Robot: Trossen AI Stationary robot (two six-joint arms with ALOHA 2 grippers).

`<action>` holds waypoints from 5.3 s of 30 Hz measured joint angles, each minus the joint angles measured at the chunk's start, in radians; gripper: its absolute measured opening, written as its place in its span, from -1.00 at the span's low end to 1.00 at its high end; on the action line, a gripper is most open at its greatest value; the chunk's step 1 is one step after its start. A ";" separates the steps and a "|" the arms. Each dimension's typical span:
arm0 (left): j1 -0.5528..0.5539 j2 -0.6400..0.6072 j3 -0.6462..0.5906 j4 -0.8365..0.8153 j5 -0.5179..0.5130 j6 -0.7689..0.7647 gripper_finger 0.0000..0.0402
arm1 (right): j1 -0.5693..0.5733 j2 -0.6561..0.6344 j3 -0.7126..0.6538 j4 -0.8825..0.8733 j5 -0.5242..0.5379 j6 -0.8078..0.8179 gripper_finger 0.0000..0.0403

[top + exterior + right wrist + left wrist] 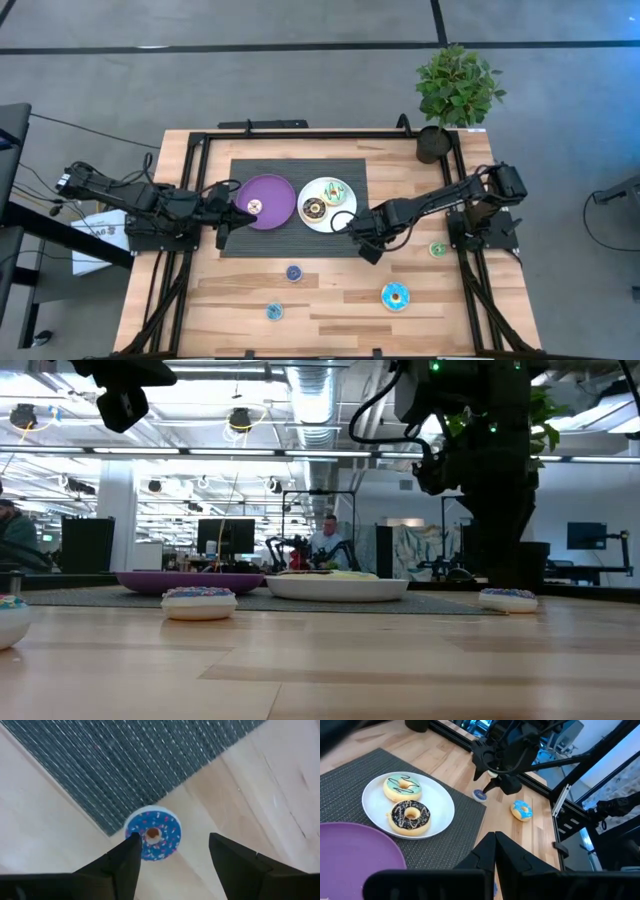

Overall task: Pick & Place donuts
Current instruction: Put the right small dark blue donut on the purple plate

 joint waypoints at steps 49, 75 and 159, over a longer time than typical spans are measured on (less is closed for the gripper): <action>0.000 0.000 0.000 0.000 -0.001 -0.030 -1.00 | -0.027 0.040 -0.046 0.058 -0.087 -0.066 -0.38; 0.000 0.000 0.000 0.000 0.002 -0.030 -1.00 | -0.026 0.040 -0.092 0.155 -0.077 -0.005 -0.45; 0.000 -0.105 0.002 0.050 0.055 0.184 -1.00 | -0.399 0.794 1.222 0.135 -0.283 -0.347 -0.68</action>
